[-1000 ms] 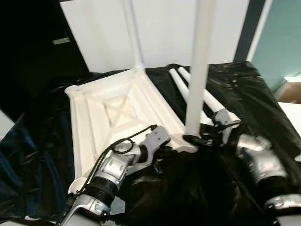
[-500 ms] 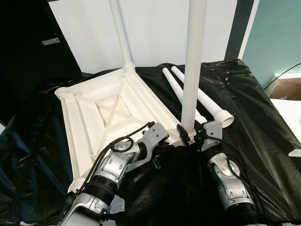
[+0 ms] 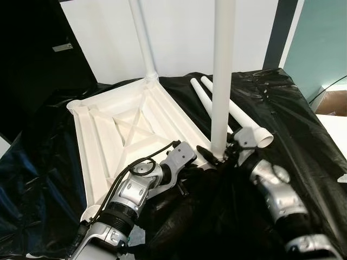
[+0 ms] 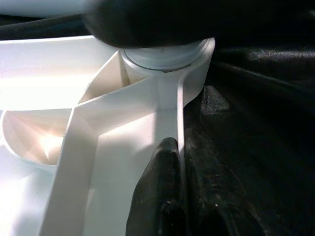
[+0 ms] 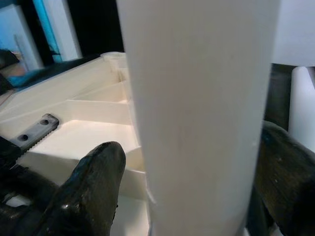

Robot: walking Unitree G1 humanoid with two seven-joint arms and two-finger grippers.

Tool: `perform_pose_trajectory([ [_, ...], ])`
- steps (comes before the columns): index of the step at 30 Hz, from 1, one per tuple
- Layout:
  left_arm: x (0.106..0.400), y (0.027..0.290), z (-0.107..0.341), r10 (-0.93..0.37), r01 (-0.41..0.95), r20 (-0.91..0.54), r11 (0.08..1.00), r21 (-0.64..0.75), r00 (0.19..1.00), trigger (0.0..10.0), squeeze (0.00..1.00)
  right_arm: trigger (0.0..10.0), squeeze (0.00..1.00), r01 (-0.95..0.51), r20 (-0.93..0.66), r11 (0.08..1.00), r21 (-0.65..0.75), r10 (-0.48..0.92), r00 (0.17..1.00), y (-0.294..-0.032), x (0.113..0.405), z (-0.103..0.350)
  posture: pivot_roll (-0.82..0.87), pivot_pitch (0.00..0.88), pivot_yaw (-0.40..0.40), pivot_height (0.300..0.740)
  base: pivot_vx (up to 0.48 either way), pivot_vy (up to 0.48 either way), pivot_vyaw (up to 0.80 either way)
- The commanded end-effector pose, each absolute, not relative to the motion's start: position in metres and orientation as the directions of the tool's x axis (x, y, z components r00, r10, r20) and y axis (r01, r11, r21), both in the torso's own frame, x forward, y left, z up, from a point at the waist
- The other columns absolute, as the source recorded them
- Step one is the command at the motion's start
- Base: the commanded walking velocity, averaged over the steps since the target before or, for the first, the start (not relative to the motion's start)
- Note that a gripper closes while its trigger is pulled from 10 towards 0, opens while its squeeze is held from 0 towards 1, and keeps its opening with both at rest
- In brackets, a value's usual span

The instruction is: Building children table

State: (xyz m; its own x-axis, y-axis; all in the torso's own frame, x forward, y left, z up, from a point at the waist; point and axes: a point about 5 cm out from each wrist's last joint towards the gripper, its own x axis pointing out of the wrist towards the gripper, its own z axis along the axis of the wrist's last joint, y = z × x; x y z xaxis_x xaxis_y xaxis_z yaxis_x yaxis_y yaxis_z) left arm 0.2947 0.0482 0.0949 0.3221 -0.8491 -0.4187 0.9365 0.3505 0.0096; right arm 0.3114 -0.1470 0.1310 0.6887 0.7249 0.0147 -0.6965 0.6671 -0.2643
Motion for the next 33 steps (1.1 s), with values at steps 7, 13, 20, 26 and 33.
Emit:
perform_pose_trajectory([
  [7,0.277,0.058,0.055,-0.816,0.910,-0.507,0.393,-0.135,0.277,10.0,0.00,0.0,0.00,-0.888,-0.240,0.390,-0.243,0.863,0.445,-0.165,0.314,0.128,-0.02,0.000,0.074,0.740,0.000,0.000,0.00],
  [13,0.276,0.059,0.054,-0.815,0.908,-0.507,0.396,-0.137,0.279,10.0,0.00,0.0,0.00,-0.920,-0.268,0.318,-0.229,0.888,0.374,-0.170,0.318,0.137,-0.01,0.000,0.073,0.740,0.000,0.000,0.00],
  [20,0.276,0.060,0.054,-0.815,0.909,-0.509,0.394,-0.138,0.276,10.0,0.00,0.0,0.00,-0.940,-0.288,0.256,-0.227,0.904,0.316,-0.176,0.323,0.149,-0.01,0.000,0.077,0.740,0.000,0.000,0.00],
  [26,0.276,0.059,0.054,-0.816,0.910,-0.510,0.390,-0.138,0.272,10.0,0.00,0.0,0.00,-0.940,-0.217,0.287,-0.182,0.921,0.323,-0.162,0.305,0.132,-0.02,0.000,0.077,0.740,0.000,0.000,0.00],
  [33,0.275,0.059,0.054,-0.816,0.908,-0.508,0.395,-0.140,0.277,10.0,0.00,0.0,0.00,-0.768,0.000,0.587,-0.258,0.795,0.607,-0.125,0.294,0.125,-0.01,0.000,0.076,0.740,0.000,0.000,0.00],
])
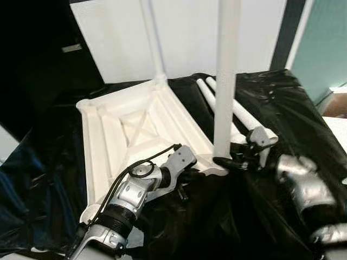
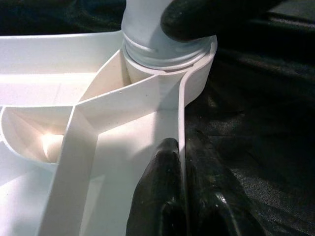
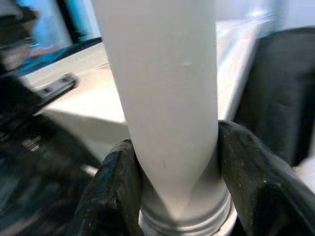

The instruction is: Building children table

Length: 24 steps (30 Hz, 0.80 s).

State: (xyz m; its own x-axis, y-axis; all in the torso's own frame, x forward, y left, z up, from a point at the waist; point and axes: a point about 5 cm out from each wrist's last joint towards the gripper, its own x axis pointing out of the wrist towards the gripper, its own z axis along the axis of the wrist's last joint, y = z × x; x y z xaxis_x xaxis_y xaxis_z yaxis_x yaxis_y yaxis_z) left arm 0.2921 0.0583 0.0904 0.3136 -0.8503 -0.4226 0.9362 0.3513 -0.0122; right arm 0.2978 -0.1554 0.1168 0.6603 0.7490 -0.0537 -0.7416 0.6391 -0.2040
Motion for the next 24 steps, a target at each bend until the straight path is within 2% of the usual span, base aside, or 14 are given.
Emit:
perform_pose_trajectory([
  [1,0.275,0.060,0.053,-0.815,0.908,-0.509,0.395,-0.140,0.276,10.0,0.00,0.0,0.00,-0.692,0.072,0.686,-0.226,0.720,0.690,-0.121,0.293,0.125,-0.01,0.000,0.076,0.740,0.000,0.000,0.00],
  [2,0.275,0.060,0.053,-0.815,0.908,-0.509,0.395,-0.140,0.276,10.0,0.00,0.0,0.00,-0.692,0.072,0.686,-0.226,0.720,0.690,-0.121,0.293,0.125,-0.01,0.000,0.076,0.740,0.000,0.000,0.00],
  [3,0.275,0.060,0.053,-0.815,0.908,-0.510,0.395,-0.141,0.275,10.0,0.00,0.0,0.00,-0.596,0.130,0.779,-0.194,0.623,0.771,-0.124,0.292,0.126,-0.01,0.000,0.076,0.740,0.000,0.000,0.00],
  [4,0.275,0.060,0.053,-0.815,0.908,-0.510,0.395,-0.141,0.275,10.0,0.00,0.0,0.00,-0.596,0.130,0.779,-0.194,0.623,0.771,-0.124,0.292,0.126,-0.01,0.000,0.076,0.740,0.000,0.000,0.00],
  [7,0.275,0.059,0.054,-0.816,0.911,-0.510,0.389,-0.140,0.270,10.0,0.00,0.0,0.00,-0.369,0.249,0.919,-0.139,0.393,0.885,-0.140,0.292,0.130,-0.02,0.000,0.080,0.740,0.000,0.000,0.00],
  [10,0.275,0.059,0.055,-0.818,0.912,-0.509,0.386,-0.139,0.268,10.0,0.00,0.0,0.00,-0.279,0.284,0.954,-0.111,0.299,0.911,-0.145,0.291,0.134,-0.02,0.000,0.079,0.740,0.000,0.000,0.00],
  [14,0.275,0.059,0.054,-0.819,0.912,-0.508,0.384,-0.140,0.267,10.0,0.00,0.0,0.00,-0.260,0.251,0.961,-0.092,0.275,0.928,-0.141,0.292,0.132,-0.02,0.000,0.080,0.740,0.000,0.000,0.00],
  [15,0.274,0.058,0.054,-0.819,0.913,-0.509,0.383,-0.141,0.265,10.0,0.00,3.0,0.00,-0.296,0.222,0.950,-0.104,0.312,0.924,-0.134,0.291,0.128,-0.02,0.000,0.080,0.740,0.000,0.000,0.00],
  [16,0.274,0.058,0.054,-0.819,0.913,-0.510,0.382,-0.141,0.264,10.0,0.00,8.5,0.00,-0.335,0.195,0.935,-0.118,0.353,0.915,-0.128,0.290,0.125,-0.02,0.000,0.080,0.740,0.000,0.000,0.00],
  [17,0.274,0.059,0.054,-0.818,0.913,-0.510,0.382,-0.140,0.264,10.0,0.00,10.0,0.20,-0.392,0.167,0.912,-0.117,0.407,0.898,-0.124,0.290,0.122,-0.02,0.000,0.081,0.740,0.000,0.000,0.00],
  [19,0.274,0.059,0.054,-0.818,0.913,-0.510,0.383,-0.140,0.265,10.0,0.00,10.0,0.20,-0.417,0.150,0.902,-0.114,0.430,0.890,-0.121,0.289,0.120,-0.02,0.000,0.081,0.740,0.000,0.000,0.00],
  [20,0.275,0.059,0.054,-0.818,0.913,-0.510,0.384,-0.138,0.266,10.0,0.00,10.0,1.00,-0.466,0.135,0.878,-0.111,0.478,0.868,-0.118,0.289,0.120,-0.02,0.000,0.078,0.740,0.000,0.000,0.00],
  [21,0.275,0.059,0.054,-0.818,0.913,-0.510,0.384,-0.138,0.266,10.0,0.00,10.0,1.00,-0.466,0.135,0.878,-0.111,0.478,0.868,-0.118,0.289,0.120,-0.02,0.000,0.078,0.740,0.000,0.000,0.00],
  [24,0.277,0.058,0.055,-0.817,0.912,-0.509,0.386,-0.136,0.270,10.0,0.00,10.0,1.00,-0.617,0.070,0.773,-0.147,0.631,0.773,-0.116,0.295,0.123,-0.02,0.000,0.075,0.740,0.000,0.000,0.00],
])
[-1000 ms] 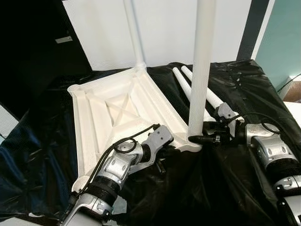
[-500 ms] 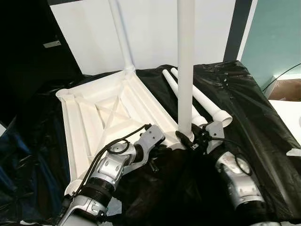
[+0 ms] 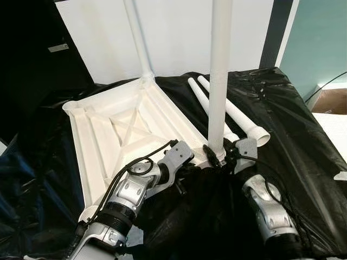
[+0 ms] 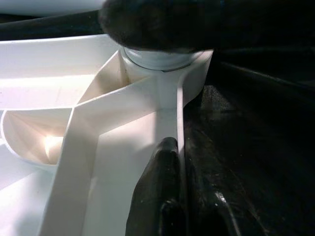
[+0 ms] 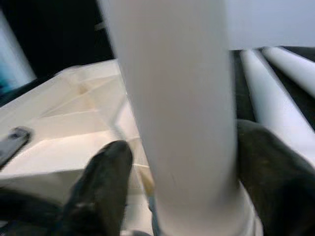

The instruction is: Building children table

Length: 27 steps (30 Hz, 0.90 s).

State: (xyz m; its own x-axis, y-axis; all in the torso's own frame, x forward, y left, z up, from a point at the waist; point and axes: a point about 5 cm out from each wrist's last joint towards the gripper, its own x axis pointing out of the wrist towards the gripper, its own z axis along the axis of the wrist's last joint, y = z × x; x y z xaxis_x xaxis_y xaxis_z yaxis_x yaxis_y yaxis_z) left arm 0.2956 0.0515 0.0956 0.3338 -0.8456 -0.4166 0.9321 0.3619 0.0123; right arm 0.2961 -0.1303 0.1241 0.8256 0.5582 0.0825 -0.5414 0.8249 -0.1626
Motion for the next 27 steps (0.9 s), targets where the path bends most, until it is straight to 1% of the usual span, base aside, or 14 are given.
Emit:
perform_pose_trajectory([
  [1,0.277,0.058,0.055,-0.818,0.912,-0.508,0.387,-0.136,0.271,10.0,0.00,10.0,0.25,-0.647,0.054,0.747,-0.156,0.660,0.749,-0.117,0.297,0.124,-0.02,0.000,0.075,0.740,0.000,0.000,0.00],
  [2,0.277,0.058,0.055,-0.818,0.912,-0.508,0.387,-0.136,0.271,10.0,0.00,10.0,0.00,-0.672,0.040,0.721,-0.166,0.686,0.726,-0.118,0.299,0.125,-0.02,0.000,0.075,0.740,0.000,0.000,0.00],
  [5,0.275,0.058,0.054,-0.818,0.912,-0.509,0.386,-0.138,0.269,10.0,0.00,10.0,0.00,-0.799,-0.057,0.556,-0.230,0.812,0.582,-0.128,0.304,0.128,-0.02,0.000,0.077,0.740,0.000,0.000,0.00],
  [7,0.275,0.058,0.054,-0.818,0.912,-0.509,0.386,-0.138,0.269,10.0,0.00,10.0,0.00,-0.848,-0.139,0.468,-0.249,0.849,0.509,-0.137,0.307,0.129,-0.02,0.000,0.076,0.740,0.000,0.000,0.00],
  [8,0.275,0.058,0.054,-0.818,0.912,-0.509,0.386,-0.138,0.269,10.0,0.00,10.0,0.00,-0.848,-0.139,0.468,-0.249,0.849,0.509,-0.137,0.307,0.129,-0.02,0.000,0.076,0.740,0.000,0.000,0.00],
  [12,0.276,0.058,0.055,-0.817,0.911,-0.508,0.388,-0.138,0.271,10.0,0.00,10.0,0.00,-0.880,-0.219,0.412,-0.237,0.860,0.462,-0.146,0.310,0.128,-0.01,0.000,0.072,0.740,0.000,0.000,0.00],
  [13,0.276,0.059,0.055,-0.817,0.910,-0.507,0.392,-0.137,0.275,10.0,0.00,10.0,0.00,-0.893,-0.270,0.381,-0.242,0.857,0.439,-0.152,0.313,0.128,-0.01,0.000,0.068,0.740,0.000,0.000,0.00],
  [14,0.276,0.059,0.055,-0.816,0.908,-0.506,0.396,-0.136,0.280,10.0,0.00,9.6,0.00,-0.908,-0.320,0.343,-0.240,0.855,0.408,-0.157,0.316,0.129,-0.01,0.000,0.068,0.740,0.000,0.000,0.00],
  [15,0.276,0.060,0.055,-0.815,0.907,-0.506,0.399,-0.136,0.283,10.0,0.00,0.0,0.00,-0.915,-0.342,0.325,-0.239,0.854,0.392,-0.161,0.319,0.132,0.00,0.000,0.065,0.740,0.000,0.000,0.00],
  [19,0.275,0.061,0.055,-0.814,0.905,-0.506,0.403,-0.139,0.285,10.0,0.00,0.0,0.00,-0.925,-0.336,0.307,-0.225,0.867,0.369,-0.165,0.324,0.138,0.00,0.000,0.064,0.740,0.000,0.000,0.00],
  [24,0.272,0.062,0.053,-0.814,0.902,-0.506,0.406,-0.144,0.285,10.0,0.00,0.0,0.00,-0.920,-0.261,0.333,-0.207,0.887,0.380,-0.157,0.324,0.140,0.01,0.000,0.062,0.740,0.000,0.000,0.00],
  [25,0.273,0.061,0.054,-0.813,0.901,-0.506,0.409,-0.144,0.288,10.0,0.00,0.0,0.00,-0.843,-0.099,0.496,-0.208,0.847,0.523,-0.138,0.321,0.137,0.01,0.000,0.059,0.740,0.000,0.000,0.00],
  [26,0.273,0.061,0.054,-0.813,0.901,-0.506,0.409,-0.144,0.288,10.0,0.00,0.0,0.00,-0.843,-0.099,0.496,-0.208,0.847,0.523,-0.138,0.321,0.137,0.01,0.000,0.059,0.740,0.000,0.000,0.00],
  [27,0.273,0.061,0.054,-0.813,0.901,-0.505,0.409,-0.144,0.289,10.0,0.00,0.0,0.00,-0.807,-0.046,0.556,-0.198,0.817,0.574,-0.133,0.320,0.136,0.01,0.000,0.059,0.740,0.000,0.000,0.00],
])
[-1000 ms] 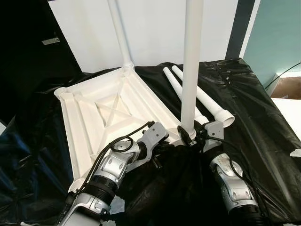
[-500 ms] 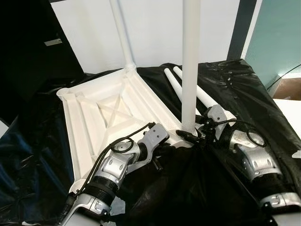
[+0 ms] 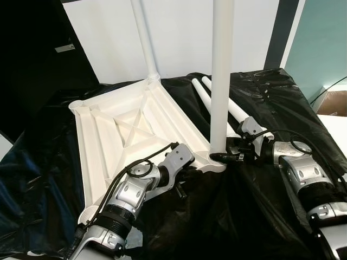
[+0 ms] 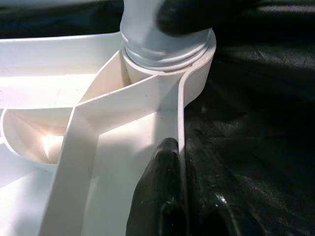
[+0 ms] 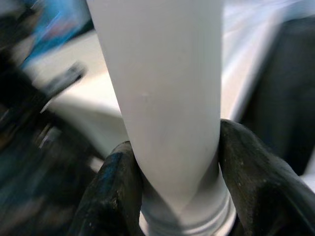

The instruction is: Building children table

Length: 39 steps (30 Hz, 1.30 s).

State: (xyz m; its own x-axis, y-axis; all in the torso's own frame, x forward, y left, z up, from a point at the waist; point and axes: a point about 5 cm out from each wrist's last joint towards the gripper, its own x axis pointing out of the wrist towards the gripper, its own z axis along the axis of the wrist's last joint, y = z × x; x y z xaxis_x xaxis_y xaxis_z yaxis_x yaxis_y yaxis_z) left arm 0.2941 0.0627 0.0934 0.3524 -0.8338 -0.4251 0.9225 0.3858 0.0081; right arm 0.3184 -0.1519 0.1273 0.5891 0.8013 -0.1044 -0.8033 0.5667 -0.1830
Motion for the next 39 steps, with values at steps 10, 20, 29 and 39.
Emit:
perform_pose_trajectory([
  [10,0.273,0.058,0.054,-0.818,0.908,-0.506,0.393,-0.146,0.273,10.0,0.00,0.0,0.00,-0.482,0.214,0.875,-0.035,0.478,0.852,-0.120,0.291,0.110,-0.01,0.000,0.075,0.740,0.000,0.000,0.00],
  [20,0.273,0.056,0.054,-0.820,0.912,-0.507,0.385,-0.145,0.265,10.0,0.00,3.8,0.00,-0.292,0.185,0.956,-0.027,0.292,0.938,-0.122,0.290,0.109,-0.02,0.000,0.078,0.740,0.000,0.000,0.00],
  [29,0.275,0.056,0.055,-0.820,0.910,-0.505,0.388,-0.145,0.269,10.0,0.00,10.0,1.00,-0.516,0.120,0.848,-0.122,0.529,0.840,-0.123,0.302,0.113,-0.02,0.000,0.072,0.740,0.000,0.000,0.00],
  [39,0.275,0.056,0.054,-0.819,0.908,-0.504,0.392,-0.144,0.274,10.0,0.00,10.0,0.00,-0.899,-0.224,0.379,-0.218,0.877,0.424,-0.147,0.314,0.127,-0.01,0.000,0.068,0.740,0.000,0.000,0.00],
])
